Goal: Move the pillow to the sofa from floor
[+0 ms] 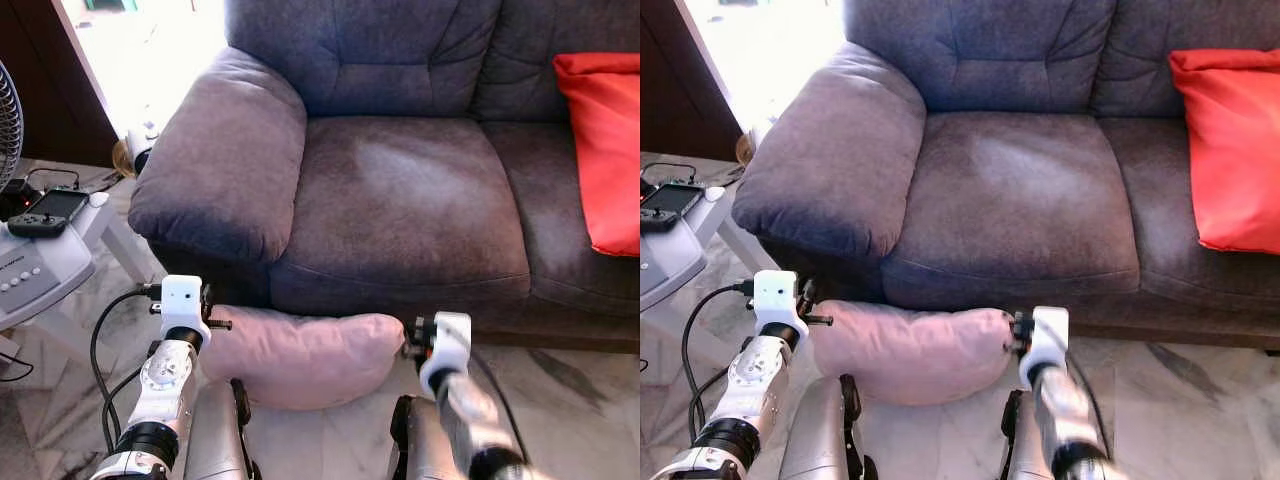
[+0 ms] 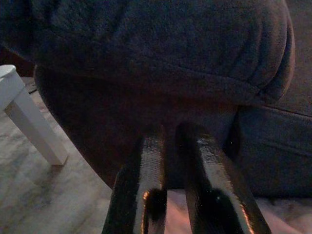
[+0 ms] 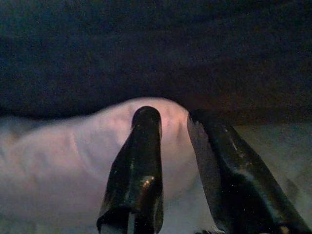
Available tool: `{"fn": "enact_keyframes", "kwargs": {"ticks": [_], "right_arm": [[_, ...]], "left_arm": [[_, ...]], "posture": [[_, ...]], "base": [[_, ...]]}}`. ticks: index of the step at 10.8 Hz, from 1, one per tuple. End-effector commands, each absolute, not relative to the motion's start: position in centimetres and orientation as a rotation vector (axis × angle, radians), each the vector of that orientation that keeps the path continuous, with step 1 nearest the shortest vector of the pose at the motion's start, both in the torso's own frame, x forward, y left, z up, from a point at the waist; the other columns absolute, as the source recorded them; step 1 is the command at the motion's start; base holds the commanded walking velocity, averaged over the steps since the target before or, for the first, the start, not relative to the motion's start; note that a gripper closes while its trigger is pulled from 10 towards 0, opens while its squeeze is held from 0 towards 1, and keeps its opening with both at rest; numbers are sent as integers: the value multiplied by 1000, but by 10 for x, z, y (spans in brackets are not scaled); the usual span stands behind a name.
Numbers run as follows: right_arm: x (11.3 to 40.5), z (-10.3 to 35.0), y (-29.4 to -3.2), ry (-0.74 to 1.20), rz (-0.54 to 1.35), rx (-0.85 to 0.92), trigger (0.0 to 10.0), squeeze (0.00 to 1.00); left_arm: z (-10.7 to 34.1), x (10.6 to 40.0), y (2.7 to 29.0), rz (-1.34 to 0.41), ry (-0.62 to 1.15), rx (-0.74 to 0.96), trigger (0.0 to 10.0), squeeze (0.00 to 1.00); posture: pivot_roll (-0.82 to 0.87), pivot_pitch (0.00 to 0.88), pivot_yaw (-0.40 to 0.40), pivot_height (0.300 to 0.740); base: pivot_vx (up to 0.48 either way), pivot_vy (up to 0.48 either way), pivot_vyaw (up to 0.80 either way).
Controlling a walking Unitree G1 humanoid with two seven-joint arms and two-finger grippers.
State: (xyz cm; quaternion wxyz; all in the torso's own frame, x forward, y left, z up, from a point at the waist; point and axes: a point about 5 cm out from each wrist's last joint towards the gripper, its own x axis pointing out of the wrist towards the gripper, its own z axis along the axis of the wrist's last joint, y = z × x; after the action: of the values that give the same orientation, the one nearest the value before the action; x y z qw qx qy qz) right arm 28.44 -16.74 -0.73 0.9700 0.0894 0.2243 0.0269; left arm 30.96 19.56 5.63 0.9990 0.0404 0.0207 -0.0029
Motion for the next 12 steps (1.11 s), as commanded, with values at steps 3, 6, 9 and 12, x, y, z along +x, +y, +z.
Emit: {"fn": "enact_keyframes", "kwargs": {"ticks": [3,6,9,12], "right_arm": [[296,-4,-159,554,115,209,10000,1000],[298,-3,-151,558,157,214,10000,1000],[297,-3,-160,568,117,157,10000,0],[310,12,-166,495,102,170,10000,1000]], "left_arm": [[71,317,197,7,3,26,10000,0],[106,321,210,86,-100,-81,10000,0],[122,314,208,71,-129,-123,10000,0],[133,299,205,65,-130,-141,10000,0]], "posture": [[57,161,-47,529],[68,221,-61,529],[78,277,-75,529],[91,319,-81,529]], "base": [[0,0,0],[0,0,0],[0,0,0],[0,0,0]]}}
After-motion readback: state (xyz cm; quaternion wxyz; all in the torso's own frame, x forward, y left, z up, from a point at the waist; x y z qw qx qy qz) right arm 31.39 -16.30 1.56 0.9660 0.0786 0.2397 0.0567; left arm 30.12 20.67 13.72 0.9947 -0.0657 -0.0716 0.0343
